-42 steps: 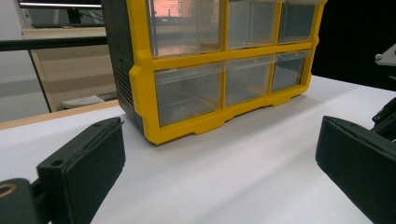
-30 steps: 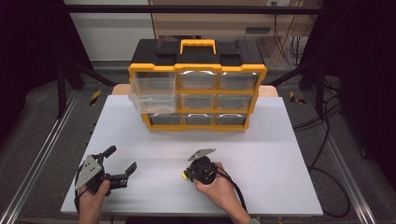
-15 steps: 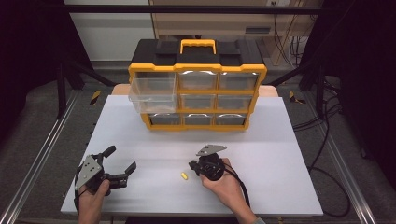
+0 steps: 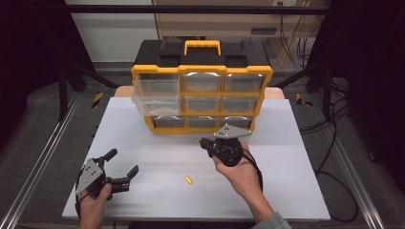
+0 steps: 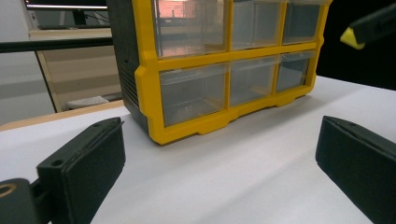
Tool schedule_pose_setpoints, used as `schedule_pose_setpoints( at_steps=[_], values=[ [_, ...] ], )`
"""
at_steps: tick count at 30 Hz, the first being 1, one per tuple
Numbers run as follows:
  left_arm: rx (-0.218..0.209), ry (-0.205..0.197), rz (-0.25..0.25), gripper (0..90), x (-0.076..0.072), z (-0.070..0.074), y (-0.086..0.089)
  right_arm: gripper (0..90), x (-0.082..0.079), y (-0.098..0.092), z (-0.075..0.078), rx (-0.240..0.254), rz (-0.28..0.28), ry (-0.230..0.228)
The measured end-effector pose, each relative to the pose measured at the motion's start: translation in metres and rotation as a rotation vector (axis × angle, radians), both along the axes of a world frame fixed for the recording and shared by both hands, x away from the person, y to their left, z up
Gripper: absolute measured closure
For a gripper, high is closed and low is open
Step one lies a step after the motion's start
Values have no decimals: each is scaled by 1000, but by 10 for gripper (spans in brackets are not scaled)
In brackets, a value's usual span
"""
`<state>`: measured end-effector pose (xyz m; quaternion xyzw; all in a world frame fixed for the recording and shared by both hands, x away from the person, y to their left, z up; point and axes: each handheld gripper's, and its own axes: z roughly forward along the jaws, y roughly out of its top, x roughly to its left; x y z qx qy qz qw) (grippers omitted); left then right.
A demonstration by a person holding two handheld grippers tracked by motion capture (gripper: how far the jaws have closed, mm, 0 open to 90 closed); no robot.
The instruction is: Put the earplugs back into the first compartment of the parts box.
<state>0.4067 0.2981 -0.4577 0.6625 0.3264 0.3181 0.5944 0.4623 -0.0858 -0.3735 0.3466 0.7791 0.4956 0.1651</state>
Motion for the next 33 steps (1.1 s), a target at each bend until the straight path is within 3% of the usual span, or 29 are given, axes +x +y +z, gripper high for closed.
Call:
schedule_pose_setpoints(
  at_steps=[4,7,26,33],
  values=[
    [-2,-1,1,12,0,0,1,849,3,-2,18,22,-9,-35],
    [-17,-7,6,12,1,1,3,849,7,-4,28,62,-6,-35],
    [-8,1,12,12,1,-1,3,849,24,-1,109,81,-17,-177],
    [-3,2,9,12,1,-1,2,849,28,1,128,111,-17,-204]
  ],
)
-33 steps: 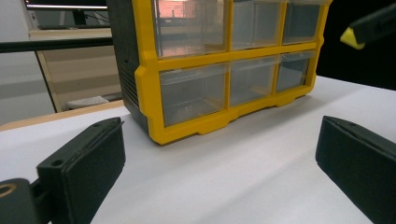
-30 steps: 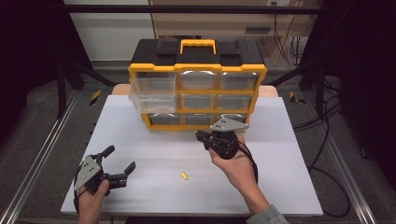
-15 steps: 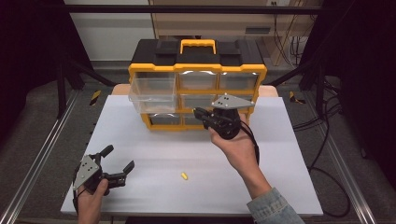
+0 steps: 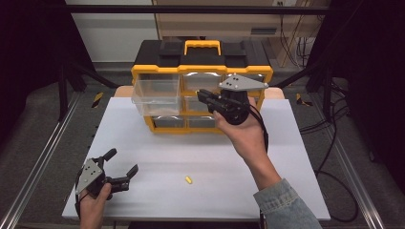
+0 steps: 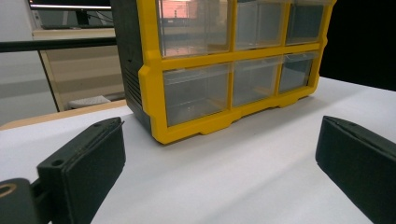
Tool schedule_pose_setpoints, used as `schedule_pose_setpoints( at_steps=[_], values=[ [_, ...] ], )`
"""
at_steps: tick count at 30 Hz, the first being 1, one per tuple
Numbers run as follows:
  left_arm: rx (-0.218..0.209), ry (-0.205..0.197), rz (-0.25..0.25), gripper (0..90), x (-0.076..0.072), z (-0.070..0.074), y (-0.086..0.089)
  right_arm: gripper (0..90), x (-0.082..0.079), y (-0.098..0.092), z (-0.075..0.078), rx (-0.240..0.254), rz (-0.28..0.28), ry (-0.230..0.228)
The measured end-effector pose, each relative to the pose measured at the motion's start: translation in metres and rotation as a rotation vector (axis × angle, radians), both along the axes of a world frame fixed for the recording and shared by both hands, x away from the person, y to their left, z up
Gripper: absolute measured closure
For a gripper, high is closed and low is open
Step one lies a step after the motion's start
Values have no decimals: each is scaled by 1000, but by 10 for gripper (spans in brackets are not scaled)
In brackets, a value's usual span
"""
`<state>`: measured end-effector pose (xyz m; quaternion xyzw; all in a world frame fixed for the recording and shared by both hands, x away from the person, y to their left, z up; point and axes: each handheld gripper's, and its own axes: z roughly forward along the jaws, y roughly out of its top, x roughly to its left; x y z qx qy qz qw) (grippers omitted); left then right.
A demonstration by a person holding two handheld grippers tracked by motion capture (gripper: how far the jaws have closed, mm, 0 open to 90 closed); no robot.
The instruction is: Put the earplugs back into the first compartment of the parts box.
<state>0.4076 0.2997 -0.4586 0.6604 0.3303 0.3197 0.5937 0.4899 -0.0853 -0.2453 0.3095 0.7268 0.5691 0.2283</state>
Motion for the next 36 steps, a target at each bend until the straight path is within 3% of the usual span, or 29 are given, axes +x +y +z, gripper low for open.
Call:
schedule_pose_setpoints(
  at_steps=[16,29,36],
  values=[
    [1,-2,-5,12,0,0,-1,848,7,22,30,51,24,-67],
    [0,-3,-9,12,1,0,-2,844,13,41,31,63,51,-69],
    [0,-4,-9,12,1,1,-2,843,16,59,28,37,63,-71]
  ],
)
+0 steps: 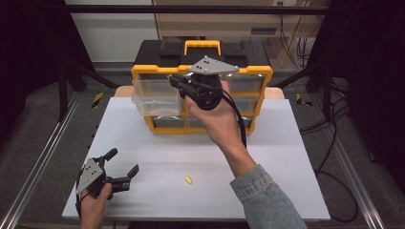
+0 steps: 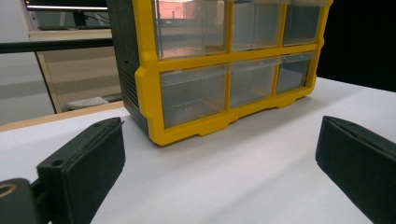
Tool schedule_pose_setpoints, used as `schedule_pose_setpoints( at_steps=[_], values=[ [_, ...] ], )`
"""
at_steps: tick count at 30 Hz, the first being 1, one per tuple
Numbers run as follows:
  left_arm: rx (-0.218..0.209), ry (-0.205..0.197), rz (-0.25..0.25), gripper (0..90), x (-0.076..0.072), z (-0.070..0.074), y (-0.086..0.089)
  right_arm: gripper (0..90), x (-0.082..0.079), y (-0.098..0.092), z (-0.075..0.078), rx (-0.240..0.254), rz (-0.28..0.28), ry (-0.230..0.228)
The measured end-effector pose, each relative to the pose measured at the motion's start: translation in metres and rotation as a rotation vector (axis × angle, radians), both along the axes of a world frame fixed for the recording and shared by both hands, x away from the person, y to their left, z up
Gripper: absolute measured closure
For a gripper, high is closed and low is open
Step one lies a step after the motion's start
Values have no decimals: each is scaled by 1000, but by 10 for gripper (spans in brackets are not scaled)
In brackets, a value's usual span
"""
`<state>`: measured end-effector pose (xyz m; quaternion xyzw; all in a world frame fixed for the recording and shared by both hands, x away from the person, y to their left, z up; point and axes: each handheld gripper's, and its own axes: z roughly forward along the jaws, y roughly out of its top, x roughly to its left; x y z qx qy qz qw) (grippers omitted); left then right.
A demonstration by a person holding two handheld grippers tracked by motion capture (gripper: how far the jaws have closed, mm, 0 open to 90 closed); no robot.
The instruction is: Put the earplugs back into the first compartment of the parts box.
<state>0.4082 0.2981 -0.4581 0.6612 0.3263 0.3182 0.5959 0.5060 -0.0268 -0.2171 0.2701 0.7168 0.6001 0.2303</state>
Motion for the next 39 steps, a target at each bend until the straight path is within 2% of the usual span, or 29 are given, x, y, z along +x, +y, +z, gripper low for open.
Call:
schedule_pose_setpoints(
  at_steps=[6,8,10,13,22,25,33,39],
  values=[
    [1,0,-4,12,0,0,-1,829,6,15,-3,-44,0,-11],
    [1,0,-5,12,0,0,-1,783,7,20,-3,-58,15,-11],
    [1,0,-5,12,0,0,-1,730,8,24,-4,-73,3,-24],
    [2,0,-6,12,0,0,-1,680,8,25,-4,-65,-8,-26],
    [3,0,-5,12,0,0,-1,503,6,18,-1,-46,-25,-20],
    [2,-1,-5,12,0,0,-1,377,4,14,1,-46,-37,-20],
    [6,-2,-3,12,-1,0,-1,141,-6,1,3,-47,-48,-26],
    [7,-3,-2,11,-1,0,-1,85,-12,-8,-2,-54,-48,-29]
  ],
)
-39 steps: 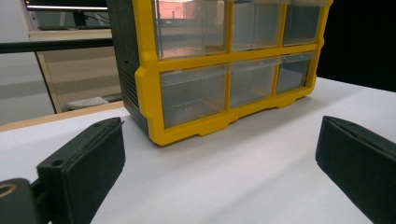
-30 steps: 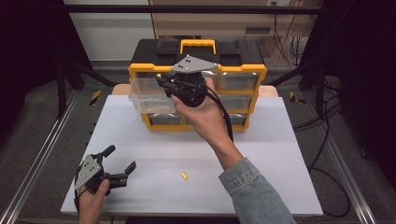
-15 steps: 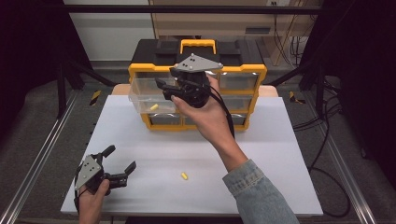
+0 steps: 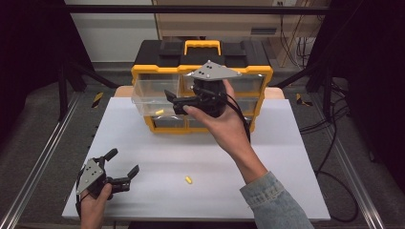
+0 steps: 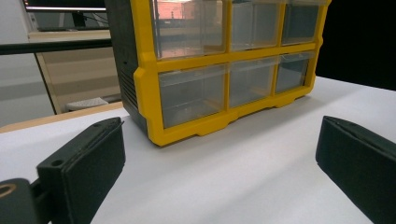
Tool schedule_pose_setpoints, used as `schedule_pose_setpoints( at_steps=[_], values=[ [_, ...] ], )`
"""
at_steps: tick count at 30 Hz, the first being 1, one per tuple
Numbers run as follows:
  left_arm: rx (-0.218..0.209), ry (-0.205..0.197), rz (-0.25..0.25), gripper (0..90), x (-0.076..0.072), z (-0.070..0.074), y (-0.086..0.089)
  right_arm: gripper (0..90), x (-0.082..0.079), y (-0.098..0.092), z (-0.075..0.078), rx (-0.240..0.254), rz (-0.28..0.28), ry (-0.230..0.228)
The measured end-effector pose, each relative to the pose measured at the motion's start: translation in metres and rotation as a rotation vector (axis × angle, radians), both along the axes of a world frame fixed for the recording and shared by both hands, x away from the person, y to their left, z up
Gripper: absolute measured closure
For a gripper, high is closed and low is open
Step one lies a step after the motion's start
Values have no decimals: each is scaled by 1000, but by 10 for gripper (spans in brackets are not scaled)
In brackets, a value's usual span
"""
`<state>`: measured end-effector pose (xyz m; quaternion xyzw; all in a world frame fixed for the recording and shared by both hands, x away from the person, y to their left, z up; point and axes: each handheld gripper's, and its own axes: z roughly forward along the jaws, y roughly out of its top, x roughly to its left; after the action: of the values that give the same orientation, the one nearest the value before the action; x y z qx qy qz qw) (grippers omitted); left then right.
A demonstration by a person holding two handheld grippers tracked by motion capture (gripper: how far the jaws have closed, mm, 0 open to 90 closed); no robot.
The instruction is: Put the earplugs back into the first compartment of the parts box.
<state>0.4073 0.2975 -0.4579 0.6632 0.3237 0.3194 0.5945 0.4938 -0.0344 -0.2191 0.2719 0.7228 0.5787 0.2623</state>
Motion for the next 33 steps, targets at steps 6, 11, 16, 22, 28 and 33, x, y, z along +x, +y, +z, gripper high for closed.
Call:
schedule_pose_setpoints(
  at_steps=[6,11,16,22,28,33],
  values=[
    [-1,0,2,11,0,0,0,75,-7,-7,-9,-11,2,6],
    [-3,-2,3,11,0,0,1,66,-10,-11,-19,-23,-1,26],
    [-4,-3,5,11,0,0,1,63,-15,-14,-29,-39,-2,39],
    [-2,-5,4,11,0,0,1,61,-20,-17,-45,-72,0,63],
    [-2,-6,4,11,0,0,1,62,-28,-19,-70,-102,8,110],
    [-1,-7,5,11,-1,0,1,64,-36,-21,-95,-120,16,155]
  ],
)
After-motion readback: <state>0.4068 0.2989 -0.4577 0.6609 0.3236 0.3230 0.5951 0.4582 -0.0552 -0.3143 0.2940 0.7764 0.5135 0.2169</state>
